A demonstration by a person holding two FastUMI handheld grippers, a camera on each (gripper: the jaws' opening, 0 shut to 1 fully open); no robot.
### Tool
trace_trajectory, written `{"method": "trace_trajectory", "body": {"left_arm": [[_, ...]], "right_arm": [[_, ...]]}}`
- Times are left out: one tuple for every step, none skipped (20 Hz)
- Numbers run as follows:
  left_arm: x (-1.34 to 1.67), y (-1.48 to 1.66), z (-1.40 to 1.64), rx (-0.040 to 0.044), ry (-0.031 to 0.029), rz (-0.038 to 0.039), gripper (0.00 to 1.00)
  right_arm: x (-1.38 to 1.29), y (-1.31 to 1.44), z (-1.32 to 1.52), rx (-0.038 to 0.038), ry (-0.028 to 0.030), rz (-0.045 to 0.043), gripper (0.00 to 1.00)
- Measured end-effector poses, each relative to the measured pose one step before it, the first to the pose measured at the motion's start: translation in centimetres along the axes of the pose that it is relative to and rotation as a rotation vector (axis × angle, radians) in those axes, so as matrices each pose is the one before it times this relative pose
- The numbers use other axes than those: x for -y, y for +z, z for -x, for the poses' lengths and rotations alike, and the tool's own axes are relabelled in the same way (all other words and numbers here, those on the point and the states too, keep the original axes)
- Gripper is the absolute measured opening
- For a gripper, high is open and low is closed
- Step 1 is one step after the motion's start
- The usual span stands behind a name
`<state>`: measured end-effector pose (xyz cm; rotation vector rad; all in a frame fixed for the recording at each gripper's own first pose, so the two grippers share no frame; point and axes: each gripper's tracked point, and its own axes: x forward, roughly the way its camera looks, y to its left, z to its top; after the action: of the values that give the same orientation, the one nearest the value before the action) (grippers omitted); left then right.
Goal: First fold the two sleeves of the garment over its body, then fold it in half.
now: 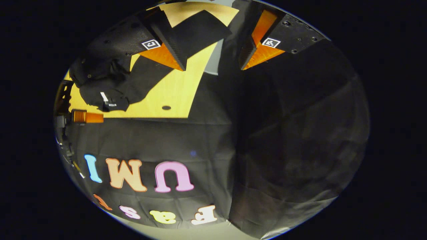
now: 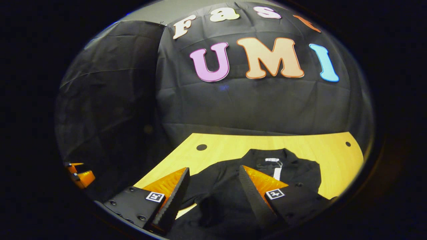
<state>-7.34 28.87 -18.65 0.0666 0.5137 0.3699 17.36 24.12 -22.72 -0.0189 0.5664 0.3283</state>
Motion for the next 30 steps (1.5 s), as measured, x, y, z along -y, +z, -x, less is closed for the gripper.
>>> {"method": "trace_trajectory", "body": {"left_arm": [[0.231, -1.311, -0.408, -0.04573, -0.00885, 0.01277, 0.94], [0.347, -1.355, -0.558, -0.04489, -0.00714, 0.01419, 0.94], [0.210, -0.923, -0.657, -0.03228, -0.00541, 0.00984, 0.94], [-0.080, -1.238, -0.730, -0.04032, -0.00232, 0.00673, 0.95], [-0.014, -1.322, -0.721, -0.04420, 0.00179, 0.00186, 0.95], [0.113, -1.179, -0.640, -0.04008, -0.00281, -0.00247, 0.95], [0.111, -0.702, -0.610, -0.02792, -0.00040, -0.00295, 0.95], [0.115, -0.863, -0.299, -0.02987, -0.00397, -0.00222, 0.95], [0.205, -0.780, -0.480, -0.02896, -0.00435, -0.00049, 0.95], [0.098, -0.941, -0.295, -0.02755, 0.00421, 0.00670, 0.96], [0.280, -0.413, -0.268, -0.01494, -0.00736, 0.01033, 0.95], [0.478, -0.471, -0.092, -0.01821, -0.00643, 0.01098, 0.95], [0.283, -0.621, -0.374, -0.01912, -0.00569, 0.00940, 0.95], [-0.272, -0.855, -0.127, -0.02083, -0.00197, 0.00909, 0.95], [-0.036, -0.648, -0.242, -0.02438, 0.00309, 0.01045, 0.95], [0.303, -0.973, -0.561, -0.02934, -0.00105, 0.01425, 0.95], [0.278, -0.779, 0.060, -0.02929, 0.00356, 0.02568, 0.95], [0.228, 0.460, -0.032, 0.02678, -0.00232, -0.00006, 1.00], [0.109, 0.058, -0.262, -0.00032, 0.00114, -0.00873, 0.98], [0.075, -0.420, 0.078, -0.00737, -0.00081, -0.00582, 0.96], [0.112, 0.390, 0.084, 0.01437, -0.00732, -0.00101, 0.96], [0.217, -0.142, 0.126, -0.01207, -0.00356, -0.00341, 0.84], [0.439, 0.277, 0.010, 0.00906, -0.00751, -0.00507, 0.71], [0.568, -0.306, -0.091, -0.00714, -0.00654, -0.00323, 0.58], [0.498, 0.117, -0.036, 0.00725, -0.00343, -0.00305, 0.46], [0.412, -0.117, -0.074, 0.00061, -0.00040, -0.00051, 0.33], [0.258, 0.036, 0.185, 0.00189, 0.00737, -0.00139, 0.22], [0.112, 0.040, -0.127, 0.00740, 0.00741, -0.00999, 0.10], [0.111, -0.057, 0.068, 0.00751, 0.00690, -0.00975, 0.04], [0.301, 0.095, 0.223, 0.00965, -0.00885, -0.00723, 0.00]], "right_arm": [[0.470, 0.065, 0.343, 0.00367, -0.01900, 0.00825, 0.95], [0.582, 0.163, 0.456, 0.00438, -0.01804, 0.00836, 0.96], [0.578, 0.010, 0.466, 0.00821, -0.01822, 0.00628, 0.97], [0.607, 0.178, 0.419, 0.00744, -0.01689, 0.00489, 0.97], [0.672, 0.128, 0.446, 0.00418, -0.01521, 0.00130, 0.98], [0.687, -0.011, 0.407, 0.00268, -0.01579, -0.00148, 0.97], [0.648, -0.038, 0.514, -0.00081, -0.01249, -0.00472, 0.97], [0.686, -0.074, 0.479, -0.00022, -0.01541, -0.00245, 0.97], [0.754, -0.243, 0.325, -0.00124, -0.01781, 0.00013, 0.97], [0.838, -0.216, 0.318, -0.00470, -0.01654, -0.00023, 0.97], [0.715, -0.340, 0.402, -0.00429, -0.01471, -0.00145, 0.97], [0.653, -0.297, 0.474, -0.00493, -0.01492, -0.00560, 0.97], [0.639, -0.426, 0.288, -0.00587, -0.01147, -0.00742, 0.97], [0.560, -0.280, 0.317, -0.00635, -0.01089, -0.00583, 0.97], [0.626, -0.372, 0.339, -0.00568, -0.01241, -0.00171, 0.97], [0.396, -0.209, 0.435, -0.00505, -0.00421, 0.00386, 0.97], [0.318, -0.246, 0.423, -0.00400, -0.00433, 0.01119, 0.97], [0.473, -0.141, 0.413, -0.00140, -0.00891, 0.01637, 0.97], [0.563, -0.106, 0.319, 0.00134, -0.00799, 0.01506, 0.97], [0.349, -0.052, 0.278, 0.00178, -0.00371, 0.00747, 0.97], [0.283, -0.108, 0.178, -0.00123, 0.00099, 0.00016, 0.98], [0.150, -0.129, 0.193, -0.00229, 0.00151, -0.00361, 0.97], [0.148, -0.011, 0.097, -0.00063, 0.00127, -0.00419, 0.97], [0.178, -0.063, 0.073, 0.00000, 0.00167, -0.00341, 0.97], [0.166, -0.125, 0.122, -0.00043, 0.00153, -0.00145, 0.97], [0.252, -0.131, 0.175, -0.00208, 0.00070, -0.00047, 0.97], [0.198, -0.208, 0.028, -0.00196, 0.00232, -0.00125, 0.97], [0.306, -0.188, 0.145, -0.00218, 0.00200, -0.00103, 0.97], [0.260, -0.147, 0.142, -0.00209, 0.00304, -0.00100, 0.97], [0.377, 0.003, 0.215, -0.00051, 0.00336, -0.00201, 0.97]]}}
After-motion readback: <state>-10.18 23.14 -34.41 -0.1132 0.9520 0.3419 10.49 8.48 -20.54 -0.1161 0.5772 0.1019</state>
